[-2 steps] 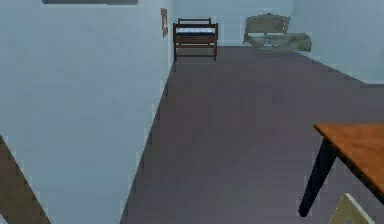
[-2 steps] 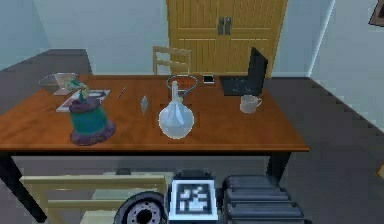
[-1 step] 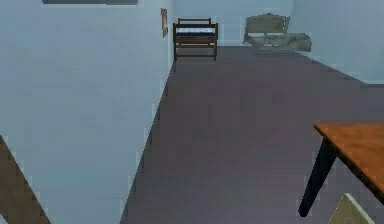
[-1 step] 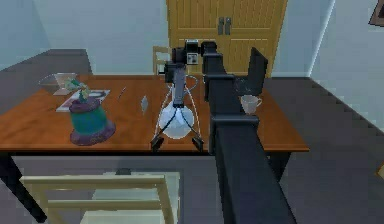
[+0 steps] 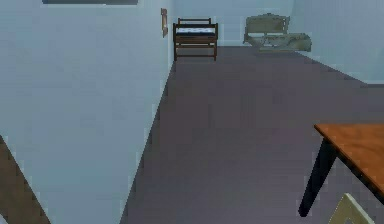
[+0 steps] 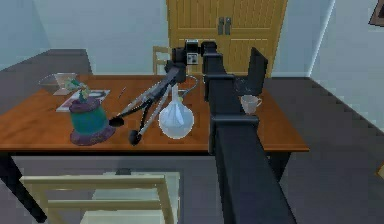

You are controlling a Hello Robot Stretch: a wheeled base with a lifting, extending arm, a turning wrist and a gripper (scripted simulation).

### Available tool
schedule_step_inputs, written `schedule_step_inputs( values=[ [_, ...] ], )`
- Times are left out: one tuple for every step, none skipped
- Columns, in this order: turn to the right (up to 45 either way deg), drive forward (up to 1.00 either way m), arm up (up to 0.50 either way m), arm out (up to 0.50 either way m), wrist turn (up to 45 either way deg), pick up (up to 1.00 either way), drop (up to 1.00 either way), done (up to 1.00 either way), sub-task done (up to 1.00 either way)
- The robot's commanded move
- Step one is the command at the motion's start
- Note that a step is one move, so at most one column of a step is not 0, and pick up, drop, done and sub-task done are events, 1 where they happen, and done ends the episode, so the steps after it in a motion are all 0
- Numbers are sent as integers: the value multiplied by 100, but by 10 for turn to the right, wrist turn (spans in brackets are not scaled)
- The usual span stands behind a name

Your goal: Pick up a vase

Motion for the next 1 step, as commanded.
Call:
schedule_step_inputs(
  values=[
    [0,0,0,0,450,0,0,0,0]
  ],
)
